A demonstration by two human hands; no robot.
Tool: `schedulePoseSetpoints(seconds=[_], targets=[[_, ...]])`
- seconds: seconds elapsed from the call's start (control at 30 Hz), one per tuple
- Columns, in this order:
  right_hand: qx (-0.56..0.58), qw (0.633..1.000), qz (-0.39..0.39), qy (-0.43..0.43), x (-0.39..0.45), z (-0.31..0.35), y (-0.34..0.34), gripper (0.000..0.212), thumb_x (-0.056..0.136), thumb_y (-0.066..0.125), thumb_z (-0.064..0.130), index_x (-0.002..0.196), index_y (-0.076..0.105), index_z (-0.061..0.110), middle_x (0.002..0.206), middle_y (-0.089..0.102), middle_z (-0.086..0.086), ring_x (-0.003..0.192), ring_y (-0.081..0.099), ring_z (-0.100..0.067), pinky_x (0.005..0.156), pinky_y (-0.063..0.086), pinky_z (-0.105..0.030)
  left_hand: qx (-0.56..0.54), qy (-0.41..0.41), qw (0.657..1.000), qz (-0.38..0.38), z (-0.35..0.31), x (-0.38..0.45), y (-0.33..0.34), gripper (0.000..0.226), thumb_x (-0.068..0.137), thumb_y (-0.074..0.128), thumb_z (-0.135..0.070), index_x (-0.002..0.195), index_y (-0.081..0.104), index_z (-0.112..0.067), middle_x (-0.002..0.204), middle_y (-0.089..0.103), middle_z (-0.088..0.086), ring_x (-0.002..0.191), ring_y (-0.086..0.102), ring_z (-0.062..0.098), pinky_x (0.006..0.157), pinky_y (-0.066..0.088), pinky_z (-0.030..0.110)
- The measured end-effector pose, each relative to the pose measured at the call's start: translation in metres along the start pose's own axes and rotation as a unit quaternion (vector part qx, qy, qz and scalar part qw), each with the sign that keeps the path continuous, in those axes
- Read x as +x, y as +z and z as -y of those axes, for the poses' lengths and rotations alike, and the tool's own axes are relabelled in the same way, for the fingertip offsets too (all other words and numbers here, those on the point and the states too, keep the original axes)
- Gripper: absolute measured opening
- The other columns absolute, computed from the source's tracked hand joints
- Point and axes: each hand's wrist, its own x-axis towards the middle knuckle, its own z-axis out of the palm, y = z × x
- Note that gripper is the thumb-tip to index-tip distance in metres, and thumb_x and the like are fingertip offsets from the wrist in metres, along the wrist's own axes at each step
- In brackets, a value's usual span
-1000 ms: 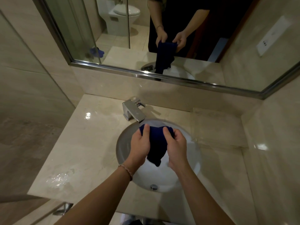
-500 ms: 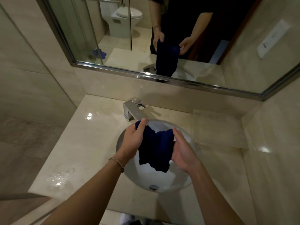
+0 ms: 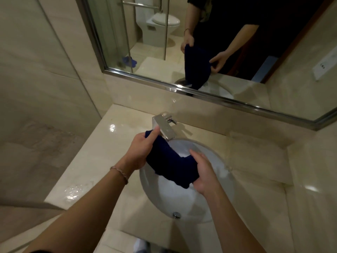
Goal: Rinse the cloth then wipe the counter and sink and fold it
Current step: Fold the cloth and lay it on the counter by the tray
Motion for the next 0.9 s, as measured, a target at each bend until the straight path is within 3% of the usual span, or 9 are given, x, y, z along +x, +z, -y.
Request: schedulePoseSetpoints(seconds=[0.13, 0.3, 0.43, 0.57, 0.67, 0.77, 0.9], targets=[[-0.049, 0.996, 0.068, 0.004, 0.007, 0.021, 0.032, 0.022, 0.096, 0.062, 0.022, 0.113, 0.056, 0.009, 0.081, 0.063, -0.009, 0.063, 0.067, -0.019, 0.052, 0.053, -0.03, 0.057, 0.014, 0.998, 0.019, -0.023, 0.009, -0.045, 0.042, 0.101, 0.057, -0.046, 0.094, 0.067, -0.006, 0.091, 0.073, 0.016, 0.081, 0.073, 0.028, 0.078, 0.06, 0.039], [-0.076, 0.993, 0.06, -0.07, 0.017, 0.051, 0.087, 0.021, 0.092, 0.067, 0.017, 0.11, 0.062, 0.007, 0.088, 0.069, -0.011, 0.073, 0.069, -0.02, 0.056, 0.054, -0.03, 0.114, 0.103, 0.987, 0.044, -0.057, 0.018, -0.088, 0.031, 0.108, 0.047, -0.036, 0.097, 0.06, -0.011, 0.088, 0.07, 0.009, 0.081, 0.068, 0.025, 0.078, 0.057, 0.04], [-0.041, 0.99, 0.076, -0.112, 0.011, 0.087, 0.132, 0.038, 0.084, 0.073, 0.02, 0.117, 0.061, 0.004, 0.092, 0.07, -0.013, 0.083, 0.07, -0.026, 0.064, 0.056, -0.033, 0.094, 0.165, 0.982, 0.016, -0.087, 0.016, -0.104, 0.031, 0.109, 0.044, -0.035, 0.1, 0.062, -0.012, 0.086, 0.071, 0.004, 0.08, 0.069, 0.02, 0.07, 0.055, 0.034], [-0.04, 0.971, 0.122, -0.2, -0.017, 0.128, 0.172, 0.035, 0.083, 0.073, 0.022, 0.114, 0.06, 0.011, 0.088, 0.066, -0.006, 0.085, 0.065, -0.023, 0.068, 0.055, -0.034, -0.034, 0.249, 0.967, -0.034, -0.116, 0.002, -0.113, 0.029, 0.109, 0.045, -0.035, 0.104, 0.065, -0.015, 0.094, 0.071, 0.006, 0.089, 0.069, 0.022, 0.083, 0.057, 0.039], [-0.05, 0.949, 0.143, -0.276, -0.048, 0.146, 0.193, 0.026, 0.088, 0.068, 0.021, 0.111, 0.061, 0.013, 0.089, 0.064, -0.003, 0.089, 0.062, -0.02, 0.075, 0.054, -0.035, -0.07, 0.313, 0.946, -0.047, -0.136, -0.016, -0.115, 0.029, 0.108, 0.046, -0.033, 0.107, 0.065, -0.012, 0.102, 0.069, 0.013, 0.097, 0.067, 0.026, 0.093, 0.054, 0.045], [-0.066, 0.938, 0.124, -0.318, -0.074, 0.154, 0.199, 0.021, 0.094, 0.061, 0.017, 0.115, 0.062, 0.016, 0.094, 0.063, 0.002, 0.087, 0.062, -0.012, 0.073, 0.054, -0.026, -0.08, 0.351, 0.931, -0.05, -0.152, -0.033, -0.114, 0.023, 0.109, 0.047, -0.027, 0.103, 0.064, -0.014, 0.096, 0.071, 0.002, 0.095, 0.069, 0.018, 0.091, 0.056, 0.037], [-0.067, 0.938, 0.087, -0.33, -0.088, 0.155, 0.187, 0.024, 0.094, 0.061, 0.015, 0.118, 0.063, 0.015, 0.092, 0.065, 0.004, 0.081, 0.064, -0.008, 0.065, 0.055, -0.022, -0.063, 0.356, 0.932, -0.03, -0.158, -0.042, -0.105, 0.021, 0.108, 0.048, -0.026, 0.101, 0.064, -0.013, 0.091, 0.07, 0.001, 0.091, 0.068, 0.018, 0.088, 0.054, 0.037]])
